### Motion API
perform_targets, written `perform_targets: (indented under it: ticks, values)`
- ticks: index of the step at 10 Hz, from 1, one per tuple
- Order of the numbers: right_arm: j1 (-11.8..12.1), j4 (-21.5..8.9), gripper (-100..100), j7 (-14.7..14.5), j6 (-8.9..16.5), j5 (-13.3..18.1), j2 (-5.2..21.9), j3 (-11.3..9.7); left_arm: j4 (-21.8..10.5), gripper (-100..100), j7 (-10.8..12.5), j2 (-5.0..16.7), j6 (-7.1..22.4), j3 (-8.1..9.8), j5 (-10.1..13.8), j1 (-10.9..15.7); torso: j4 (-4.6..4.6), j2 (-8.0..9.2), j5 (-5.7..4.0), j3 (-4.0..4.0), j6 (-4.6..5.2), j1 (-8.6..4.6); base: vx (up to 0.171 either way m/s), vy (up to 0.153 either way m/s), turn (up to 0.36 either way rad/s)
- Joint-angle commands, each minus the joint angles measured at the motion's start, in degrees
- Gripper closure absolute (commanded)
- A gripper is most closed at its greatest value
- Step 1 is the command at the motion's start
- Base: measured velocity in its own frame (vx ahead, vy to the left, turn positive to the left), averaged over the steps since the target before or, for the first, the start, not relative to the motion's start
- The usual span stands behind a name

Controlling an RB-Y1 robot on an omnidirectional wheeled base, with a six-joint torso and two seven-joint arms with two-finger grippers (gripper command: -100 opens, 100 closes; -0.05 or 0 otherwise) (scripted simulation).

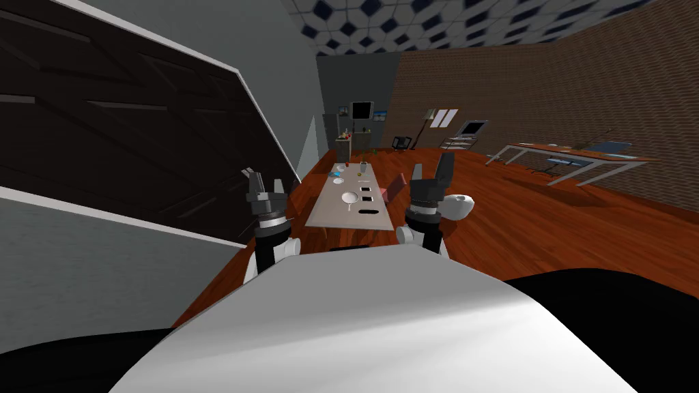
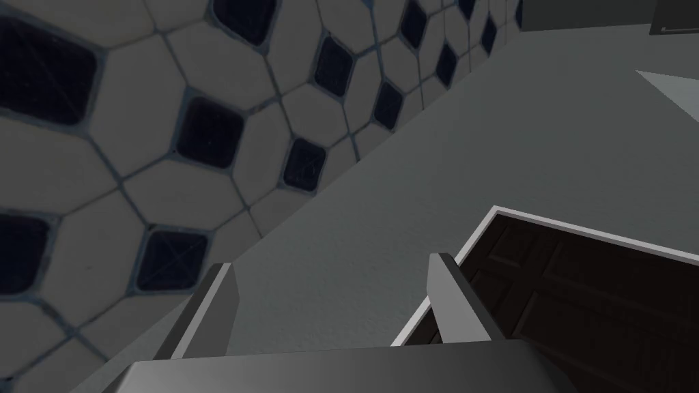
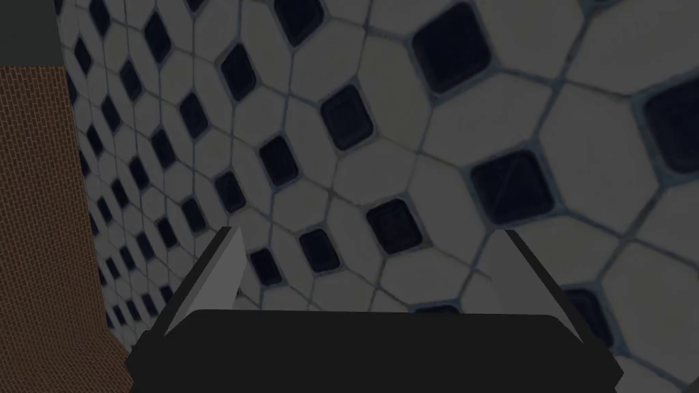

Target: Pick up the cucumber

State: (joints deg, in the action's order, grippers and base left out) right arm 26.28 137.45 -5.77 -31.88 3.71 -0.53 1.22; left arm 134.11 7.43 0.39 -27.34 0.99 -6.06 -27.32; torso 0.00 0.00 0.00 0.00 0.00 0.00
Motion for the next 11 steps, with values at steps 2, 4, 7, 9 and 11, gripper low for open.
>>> perform_targets:
  ticks: [2,4,7,9,11]
  values:
    - [0.9,-2.5,-100,0.1,0.7,1.9,4.0,-0.8,0.0,0,0.0,0.0,0.0,-0.01,0.0,0.0,0.01,0.08,0.02,0.04,-0.03,0.09,-0.038,0.041,0.148]
    - [1.6,-5.3,-100,0.3,1.6,3.9,7.4,-1.6,0.0,0,0.0,0.0,0.0,-0.01,0.0,0.0,0.03,0.16,0.04,0.09,-0.02,0.21,-0.044,0.068,0.150]
    - [2.4,-9.0,-100,0.5,2.7,6.4,11.4,-2.6,0.0,0,0.0,0.0,0.0,-0.01,0.0,0.0,0.04,0.21,0.06,0.12,-0.01,0.27,-0.046,0.064,0.157]
    - [3.1,-13.2,-100,0.8,4.1,9.6,15.3,-3.7,0.0,0,0.0,0.0,0.0,-0.01,0.0,0.0,0.03,0.12,0.03,0.07,-0.01,0.14,-0.027,0.051,0.220]
    - [3.4,-15.5,-100,1.0,4.9,11.3,18.1,-4.3,0.0,0,0.0,0.0,0.0,0.00,0.0,0.0,0.03,0.10,0.04,0.06,0.01,0.13,-0.021,0.045,0.134]
